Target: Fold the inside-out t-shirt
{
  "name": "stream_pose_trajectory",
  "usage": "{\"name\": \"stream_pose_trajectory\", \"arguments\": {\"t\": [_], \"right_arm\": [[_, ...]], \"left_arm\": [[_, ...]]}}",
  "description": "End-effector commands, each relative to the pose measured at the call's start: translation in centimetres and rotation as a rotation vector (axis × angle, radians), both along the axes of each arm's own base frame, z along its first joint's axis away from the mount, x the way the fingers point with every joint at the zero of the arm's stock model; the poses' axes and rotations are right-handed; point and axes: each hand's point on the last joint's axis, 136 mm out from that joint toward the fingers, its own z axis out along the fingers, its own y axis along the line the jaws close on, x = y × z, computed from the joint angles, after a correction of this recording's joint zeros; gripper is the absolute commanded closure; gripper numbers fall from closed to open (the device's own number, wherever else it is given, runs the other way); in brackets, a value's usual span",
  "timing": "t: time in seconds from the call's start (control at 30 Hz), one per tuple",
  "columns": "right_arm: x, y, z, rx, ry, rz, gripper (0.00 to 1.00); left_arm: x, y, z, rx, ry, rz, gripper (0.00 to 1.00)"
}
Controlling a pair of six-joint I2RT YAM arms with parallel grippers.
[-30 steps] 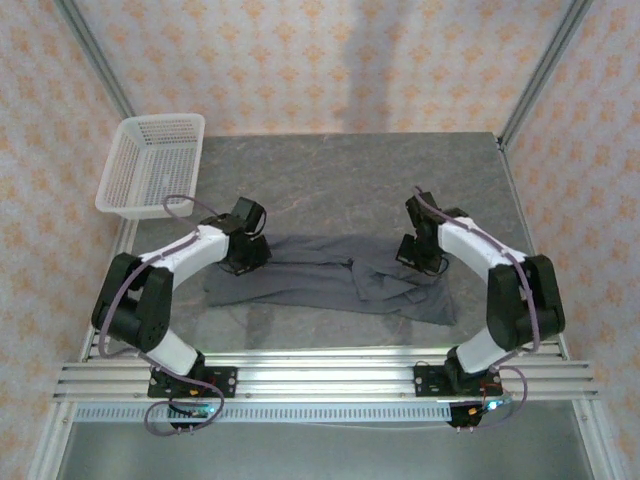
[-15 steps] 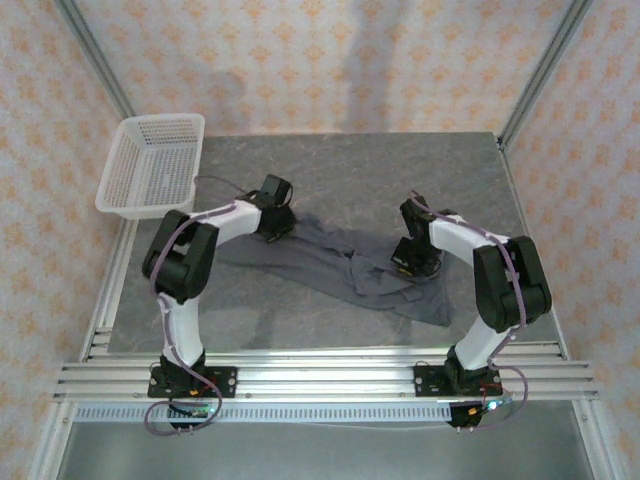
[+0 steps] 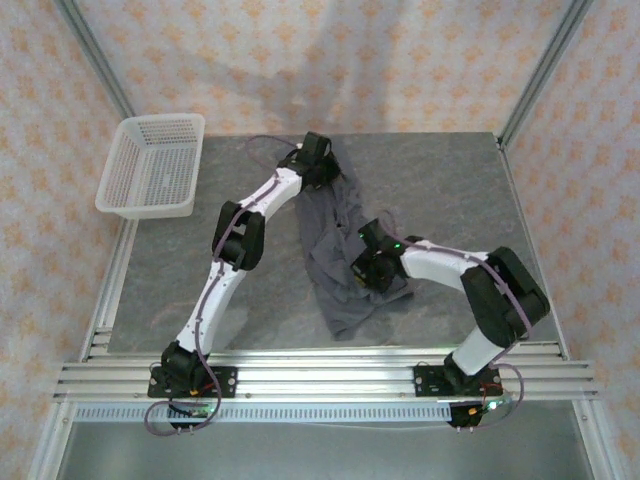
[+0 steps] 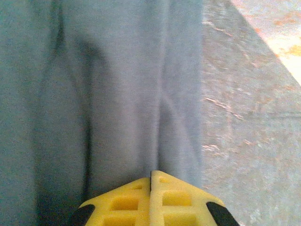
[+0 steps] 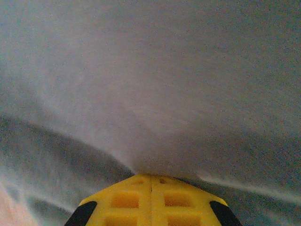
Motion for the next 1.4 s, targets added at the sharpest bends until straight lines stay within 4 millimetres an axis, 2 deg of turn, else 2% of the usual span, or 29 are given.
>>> {"name": "stream_pose_trajectory", "arguments": {"t": [0.0, 0.07, 0.13, 0.2, 0.27, 0.33, 0.4, 0.57, 0.83, 0.93, 1.0, 1.03, 1.1, 1.17, 1.23, 1.33, 1.37], "right_arm": [[-1.4, 0.3, 1.1, -0.011, 0.047, -0.011, 1.00], [-0.7, -1.6, 3.4, -0.079, -0.041, -0.014, 1.00], [-0.3, -4.1, 5.1, -0.162, -0.115, -0.037, 0.99], [-0.4, -6.1, 5.2, -0.220, -0.151, -0.055, 0.99], [-0.6, -6.6, 4.3, -0.231, -0.147, -0.039, 1.00], [-0.8, -6.1, 3.3, -0.227, -0.121, -0.002, 1.00], [-1.0, -5.3, 2.4, -0.208, -0.092, 0.036, 1.00], [-1.3, -3.9, 0.9, -0.161, -0.050, 0.067, 1.00], [-3.1, -2.0, -1.9, -0.067, 0.031, -0.038, 1.00], [-3.9, -1.1, -3.2, 0.002, 0.067, -0.087, 1.00], [-4.2, -1.3, -3.1, -0.012, 0.071, -0.087, 1.00], [-4.0, -1.5, -2.4, -0.026, 0.054, -0.082, 1.00], [-2.9, -2.0, 0.0, -0.066, -0.015, -0.049, 1.00], [-2.2, -3.2, 2.8, -0.147, -0.078, -0.009, 1.00], [-2.2, -5.1, 5.1, -0.211, -0.126, -0.008, 0.99], [-3.4, -7.5, 4.9, -0.147, -0.137, -0.057, 0.91], [-4.0, -8.2, 4.6, -0.126, -0.136, -0.056, 0.87]], "left_arm": [[-1.4, 0.5, 8.2, 0.020, -0.069, -0.067, 1.00], [-3.0, 2.4, 10.7, 0.051, -0.096, -0.054, 0.99], [-4.7, 4.8, 11.9, 0.085, -0.105, -0.024, 0.99], [-6.5, 7.1, 11.1, 0.130, -0.060, 0.004, 1.00], [-7.9, 8.5, 9.0, 0.151, 0.007, 0.006, 1.00], [-8.6, 8.6, 7.0, 0.138, 0.044, 0.000, 1.00], [-8.3, 7.9, 6.0, 0.113, 0.055, -0.019, 1.00], [-6.2, 6.2, 3.8, 0.102, 0.057, -0.047, 1.00], [-3.9, 5.3, -2.8, 0.088, 0.130, -0.018, 1.00], [-3.7, 4.4, -3.7, 0.073, 0.125, -0.035, 1.00], [-3.7, 4.1, -2.6, 0.066, 0.093, -0.039, 1.00], [-3.8, 4.1, -1.4, 0.057, 0.068, -0.037, 1.00], [-4.0, 4.5, 1.8, 0.033, 0.001, -0.028, 0.97], [-4.8, 5.2, 6.1, -0.002, -0.083, -0.032, 0.87], [-7.0, 6.5, 10.3, -0.022, -0.143, -0.032, 0.73], [-12.1, 8.8, 14.4, -0.021, -0.162, -0.031, 0.58], [-13.9, 9.4, 15.2, -0.017, -0.160, -0.035, 0.54]]}}
